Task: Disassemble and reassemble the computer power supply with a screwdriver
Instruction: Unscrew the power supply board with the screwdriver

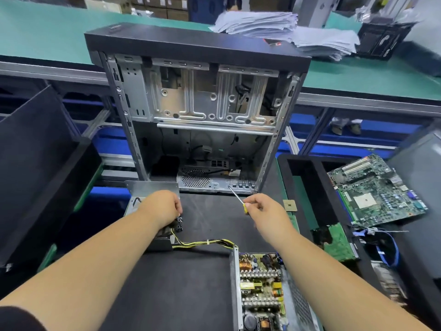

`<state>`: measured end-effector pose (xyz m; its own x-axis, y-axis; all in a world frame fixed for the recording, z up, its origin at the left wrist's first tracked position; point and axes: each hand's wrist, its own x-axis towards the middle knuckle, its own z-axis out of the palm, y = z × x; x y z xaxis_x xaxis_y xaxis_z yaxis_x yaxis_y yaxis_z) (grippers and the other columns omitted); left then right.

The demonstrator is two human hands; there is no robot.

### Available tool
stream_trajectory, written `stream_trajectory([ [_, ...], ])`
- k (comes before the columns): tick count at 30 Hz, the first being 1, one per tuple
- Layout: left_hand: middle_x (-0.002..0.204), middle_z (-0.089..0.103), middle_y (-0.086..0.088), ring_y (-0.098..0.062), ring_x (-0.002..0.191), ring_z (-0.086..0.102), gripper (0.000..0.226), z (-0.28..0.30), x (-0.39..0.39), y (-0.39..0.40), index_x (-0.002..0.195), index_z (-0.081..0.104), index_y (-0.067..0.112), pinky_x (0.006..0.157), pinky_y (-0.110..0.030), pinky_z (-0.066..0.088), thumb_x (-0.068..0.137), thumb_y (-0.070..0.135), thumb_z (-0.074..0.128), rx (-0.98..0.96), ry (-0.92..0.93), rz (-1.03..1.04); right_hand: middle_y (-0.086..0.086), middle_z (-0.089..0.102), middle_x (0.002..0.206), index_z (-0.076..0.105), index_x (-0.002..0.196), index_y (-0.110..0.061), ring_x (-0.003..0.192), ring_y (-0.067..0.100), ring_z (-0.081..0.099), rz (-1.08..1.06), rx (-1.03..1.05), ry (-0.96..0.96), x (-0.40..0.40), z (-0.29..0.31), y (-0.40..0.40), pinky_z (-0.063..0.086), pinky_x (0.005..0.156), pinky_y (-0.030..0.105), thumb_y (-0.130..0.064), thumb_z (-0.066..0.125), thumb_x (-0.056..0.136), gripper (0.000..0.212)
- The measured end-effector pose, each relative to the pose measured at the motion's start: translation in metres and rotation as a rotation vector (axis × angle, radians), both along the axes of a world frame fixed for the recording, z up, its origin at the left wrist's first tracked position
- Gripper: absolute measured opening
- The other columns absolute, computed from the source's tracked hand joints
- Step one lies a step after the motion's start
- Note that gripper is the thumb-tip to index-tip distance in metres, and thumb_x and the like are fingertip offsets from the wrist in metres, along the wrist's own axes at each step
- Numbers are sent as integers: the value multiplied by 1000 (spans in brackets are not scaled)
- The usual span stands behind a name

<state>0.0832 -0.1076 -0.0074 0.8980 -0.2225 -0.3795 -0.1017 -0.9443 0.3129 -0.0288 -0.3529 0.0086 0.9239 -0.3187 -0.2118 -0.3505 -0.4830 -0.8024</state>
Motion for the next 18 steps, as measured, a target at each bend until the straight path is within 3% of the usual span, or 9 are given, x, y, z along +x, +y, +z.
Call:
stream_trajectory([
  [5, 79, 73, 7, -15, 81, 69, 16, -10, 5, 0, 69, 70, 26, 72, -26, 55, 82, 18, 65, -18, 4, 17, -5, 65, 84, 63, 91, -39, 64, 13, 56, 8, -9, 16, 3, -7, 1, 55, 71, 37, -30, 54, 96, 13],
  [9, 78, 71, 11, -12, 83, 66, 13, -15, 7, -6, 69, 73, 24, 76, -27, 55, 82, 24, 71, 54, 0, -61, -4, 66, 86, 63, 91, -38, 63, 13, 55, 14, 8, 24, 6, -10, 3, 56, 72, 38, -30, 55, 95, 12],
  [15, 77, 68, 7, -20, 80, 65, 17, -17, 8, -13, 62, 63, 22, 73, -30, 57, 79, 21, 64, 196, -55, -160, -8, 62, 78, 64, 89, -39, 61, 12, 53, 4, 27, 15, 10, -10, 1, 53, 66, 33, -31, 55, 94, 13],
  [18, 81, 68, 3, -23, 82, 66, 15, -18, 8, -16, 71, 68, 21, 75, -33, 58, 80, 15, 58, 240, -56, -180, -8, 61, 78, 64, 89, -39, 62, 12, 54, 2, 25, 20, 10, -11, 0, 55, 69, 36, -31, 54, 94, 13],
])
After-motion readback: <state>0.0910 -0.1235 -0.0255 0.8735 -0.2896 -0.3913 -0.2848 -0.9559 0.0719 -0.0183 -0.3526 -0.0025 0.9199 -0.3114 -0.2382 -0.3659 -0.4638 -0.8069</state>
